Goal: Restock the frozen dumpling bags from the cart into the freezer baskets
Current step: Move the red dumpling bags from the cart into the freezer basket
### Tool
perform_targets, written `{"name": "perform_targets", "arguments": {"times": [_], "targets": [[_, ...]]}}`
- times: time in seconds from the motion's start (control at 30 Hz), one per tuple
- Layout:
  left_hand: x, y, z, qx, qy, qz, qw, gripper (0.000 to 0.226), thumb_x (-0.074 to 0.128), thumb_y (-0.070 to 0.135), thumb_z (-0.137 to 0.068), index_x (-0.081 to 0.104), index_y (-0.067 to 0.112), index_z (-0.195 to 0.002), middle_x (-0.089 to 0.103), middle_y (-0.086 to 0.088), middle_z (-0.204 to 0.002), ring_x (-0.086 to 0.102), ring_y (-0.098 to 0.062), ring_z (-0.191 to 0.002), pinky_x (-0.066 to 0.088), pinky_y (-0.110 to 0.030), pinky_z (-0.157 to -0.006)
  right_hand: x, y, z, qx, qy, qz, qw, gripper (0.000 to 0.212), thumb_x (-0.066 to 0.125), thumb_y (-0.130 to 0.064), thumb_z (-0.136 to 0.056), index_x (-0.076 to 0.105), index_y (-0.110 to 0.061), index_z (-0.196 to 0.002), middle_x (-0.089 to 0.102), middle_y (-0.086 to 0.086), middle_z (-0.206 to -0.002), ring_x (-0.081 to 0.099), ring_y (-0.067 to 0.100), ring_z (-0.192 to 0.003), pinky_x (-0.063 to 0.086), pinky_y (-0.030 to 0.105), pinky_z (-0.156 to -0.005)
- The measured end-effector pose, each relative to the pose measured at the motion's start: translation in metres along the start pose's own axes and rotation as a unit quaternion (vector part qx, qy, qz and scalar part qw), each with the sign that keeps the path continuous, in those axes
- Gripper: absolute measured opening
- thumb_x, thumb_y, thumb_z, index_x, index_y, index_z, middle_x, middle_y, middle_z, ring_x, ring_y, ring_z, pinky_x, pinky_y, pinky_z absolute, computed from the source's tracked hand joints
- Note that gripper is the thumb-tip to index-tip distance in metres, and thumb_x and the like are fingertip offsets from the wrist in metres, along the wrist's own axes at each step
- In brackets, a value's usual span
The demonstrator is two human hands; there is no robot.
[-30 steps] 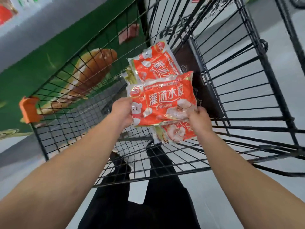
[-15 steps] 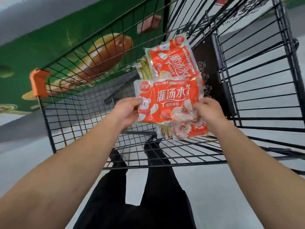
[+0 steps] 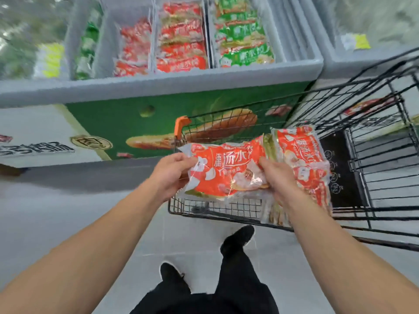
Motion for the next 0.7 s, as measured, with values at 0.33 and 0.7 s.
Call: {"name": "perform_targets", "arguments": {"times": [0.33, 0.7], "targets": [[-0.230, 0.028, 0.114, 0.121, 0.074, 0.165, 0.976, 0.026, 0.061, 0.018, -0.097, 0.053, 0.016, -0.072, 0.067, -0.006, -0.072, 0.062, -0.020, -0.064, 0.048, -0.034, -0.064, 0.163, -0.071, 0.150, -0.097, -0.042, -0.125, 0.987, 0.016, 0.058, -0.026, -0.098, 0.071, -0.016, -0.097, 0.076, 0.008, -0.094, 0.074, 0.026, -0.080, 0.061, 0.048, -0.066], [-0.333, 0.061, 0.142, 0.152, 0.211, 0.200, 0.945, 0.021, 0.065, 0.015, -0.096, 0.056, 0.010, -0.077, 0.074, -0.017, -0.092, 0.072, -0.032, -0.083, 0.061, -0.046, -0.072, 0.265, -0.134, 0.207, -0.132, -0.082, -0.143, 0.977, 0.018, 0.056, -0.019, -0.099, 0.069, -0.008, -0.099, 0.077, 0.010, -0.094, 0.073, 0.027, -0.088, 0.058, 0.044, -0.079]]}}
Point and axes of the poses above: each hand's wrist, its own z-axis away from the middle knuckle, its own x-axis out of the palm, y = z × x, the point moved 4 cm from there along -z, towards the middle knuckle
